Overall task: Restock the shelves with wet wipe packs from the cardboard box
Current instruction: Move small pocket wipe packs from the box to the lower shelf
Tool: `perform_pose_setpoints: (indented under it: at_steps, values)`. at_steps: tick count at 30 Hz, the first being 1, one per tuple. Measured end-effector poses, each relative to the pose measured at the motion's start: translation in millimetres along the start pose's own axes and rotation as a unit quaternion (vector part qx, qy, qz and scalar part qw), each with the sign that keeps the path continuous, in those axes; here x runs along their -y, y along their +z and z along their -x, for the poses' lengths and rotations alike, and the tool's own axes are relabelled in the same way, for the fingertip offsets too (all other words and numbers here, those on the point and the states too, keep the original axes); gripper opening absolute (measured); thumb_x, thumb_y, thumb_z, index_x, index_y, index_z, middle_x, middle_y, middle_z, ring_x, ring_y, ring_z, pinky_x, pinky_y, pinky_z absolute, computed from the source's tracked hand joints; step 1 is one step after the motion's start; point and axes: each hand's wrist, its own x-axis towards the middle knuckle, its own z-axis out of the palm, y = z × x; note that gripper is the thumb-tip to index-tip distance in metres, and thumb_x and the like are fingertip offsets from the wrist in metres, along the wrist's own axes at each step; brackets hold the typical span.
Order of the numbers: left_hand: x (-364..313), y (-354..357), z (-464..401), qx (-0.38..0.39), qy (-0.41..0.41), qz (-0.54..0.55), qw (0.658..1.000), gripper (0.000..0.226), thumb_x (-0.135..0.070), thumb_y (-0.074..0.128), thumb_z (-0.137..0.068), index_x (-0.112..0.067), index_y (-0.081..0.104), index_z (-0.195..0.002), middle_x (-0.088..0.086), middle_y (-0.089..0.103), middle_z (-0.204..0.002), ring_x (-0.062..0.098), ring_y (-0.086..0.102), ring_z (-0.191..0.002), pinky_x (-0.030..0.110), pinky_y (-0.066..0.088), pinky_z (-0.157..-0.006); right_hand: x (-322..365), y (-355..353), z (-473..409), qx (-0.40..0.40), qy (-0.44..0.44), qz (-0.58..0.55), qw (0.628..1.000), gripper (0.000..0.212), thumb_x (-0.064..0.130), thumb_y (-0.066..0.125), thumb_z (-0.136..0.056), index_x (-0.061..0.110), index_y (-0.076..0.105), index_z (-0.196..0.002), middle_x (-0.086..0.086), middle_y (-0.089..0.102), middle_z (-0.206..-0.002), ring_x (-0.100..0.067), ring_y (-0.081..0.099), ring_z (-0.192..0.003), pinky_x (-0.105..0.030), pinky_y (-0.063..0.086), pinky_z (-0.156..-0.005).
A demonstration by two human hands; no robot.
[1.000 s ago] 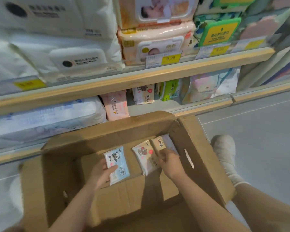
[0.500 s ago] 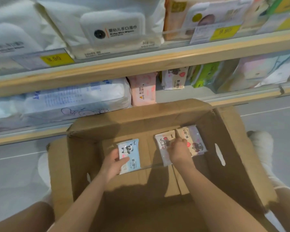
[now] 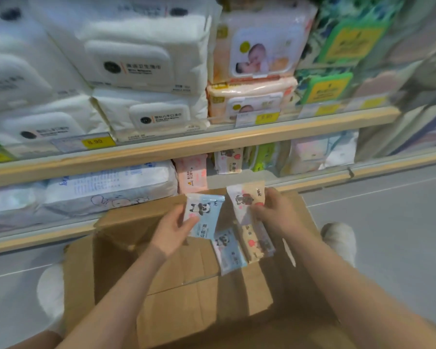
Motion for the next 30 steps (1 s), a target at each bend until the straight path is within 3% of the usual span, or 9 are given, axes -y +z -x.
perform_pose_setpoints:
  at_steps: [4,7,10,12,14,17,22,27,30]
  values:
    - [-15,-3,-20,-0.023,0.036,-0.026,0.999,0.015,-0.029,0.052,-0.095,-0.038,0.053,-0.107,-0.007,0.066,-0.111,0.011,0.065,-0.098,0.036,0.057,-0.077,21,-26,-23,-0.072,-0.045,-0.009,0.996,0.010,0.028,0.059,-0.090,0.026,0.052,-0.097,0.014,0.059,-0.086,-0.013,0.061,-0.080,-0.029,0.046,-0.066]
    - [-3,-4,-36,-0.053,0.039,-0.071,0.995,0.016,-0.035,0.049,-0.095,-0.038,0.049,-0.111,-0.009,0.066,-0.109,0.013,0.063,-0.100,0.044,0.052,-0.086,29,-24,-45,-0.070,-0.064,-0.015,0.995,0.014,0.022,0.058,-0.092,0.011,0.051,-0.097,0.003,0.061,-0.089,-0.014,0.059,-0.080,-0.020,0.043,-0.063]
    - [9,-2,-46,-0.066,0.014,-0.079,0.995,0.019,-0.038,0.046,-0.096,-0.040,0.046,-0.114,-0.008,0.064,-0.108,0.021,0.060,-0.106,0.048,0.048,-0.092,30,-9,-70,-0.058,-0.069,-0.010,0.996,0.021,0.018,0.056,-0.093,0.006,0.053,-0.109,-0.008,0.065,-0.103,-0.023,0.062,-0.093,-0.030,0.045,-0.072]
    - [16,-1,-54,-0.068,0.003,-0.083,0.994,0.018,-0.050,0.044,-0.091,-0.052,0.043,-0.109,-0.012,0.064,-0.106,0.024,0.058,-0.109,0.051,0.046,-0.094,26,6,-88,-0.047,-0.054,-0.001,0.997,0.022,0.019,0.054,-0.094,0.007,0.055,-0.113,-0.010,0.065,-0.109,-0.024,0.062,-0.098,-0.031,0.046,-0.078]
    - [21,0,-60,-0.074,-0.001,-0.078,0.994,0.018,-0.061,0.040,-0.082,-0.063,0.042,-0.099,-0.016,0.064,-0.102,0.026,0.057,-0.109,0.051,0.046,-0.093,23,19,-104,-0.030,-0.026,0.032,0.999,0.020,0.020,0.053,-0.095,0.006,0.056,-0.108,-0.012,0.065,-0.108,-0.025,0.060,-0.097,-0.028,0.041,-0.073]
    - [24,4,-64,-0.082,-0.001,-0.093,0.992,0.013,-0.055,0.040,-0.086,-0.054,0.044,-0.099,-0.018,0.059,-0.095,0.020,0.052,-0.108,0.050,0.041,-0.098,20,33,-122,-0.033,0.010,0.048,0.998,0.021,0.021,0.053,-0.096,0.002,0.057,-0.104,-0.019,0.065,-0.108,-0.032,0.060,-0.101,-0.025,0.034,-0.071]
    - [28,3,-66,-0.082,0.012,-0.097,0.992,0.017,-0.058,0.036,-0.081,-0.055,0.044,-0.096,-0.020,0.059,-0.100,0.022,0.050,-0.115,0.047,0.041,-0.100,17,41,-138,-0.041,0.039,0.023,0.998,0.027,0.017,0.052,-0.096,-0.003,0.063,-0.111,-0.017,0.066,-0.112,-0.032,0.060,-0.107,-0.022,0.035,-0.072]
    - [22,4,-63,-0.093,0.022,-0.108,0.990,0.011,-0.048,0.045,-0.091,-0.048,0.044,-0.102,-0.013,0.064,-0.109,0.014,0.048,-0.108,0.047,0.034,-0.104,19,31,-121,-0.047,0.012,0.040,0.998,0.034,0.013,0.056,-0.093,0.001,0.051,-0.125,-0.012,0.058,-0.127,-0.029,0.053,-0.117,-0.026,0.039,-0.085]
    - [18,4,-55,-0.090,0.038,-0.110,0.989,0.012,-0.055,0.043,-0.084,-0.059,0.045,-0.095,-0.026,0.062,-0.098,0.012,0.057,-0.104,0.049,0.039,-0.100,11,14,-100,-0.037,-0.047,0.063,0.996,0.038,0.013,0.057,-0.092,0.007,0.051,-0.129,-0.010,0.055,-0.129,-0.024,0.058,-0.107,-0.026,0.040,-0.085]
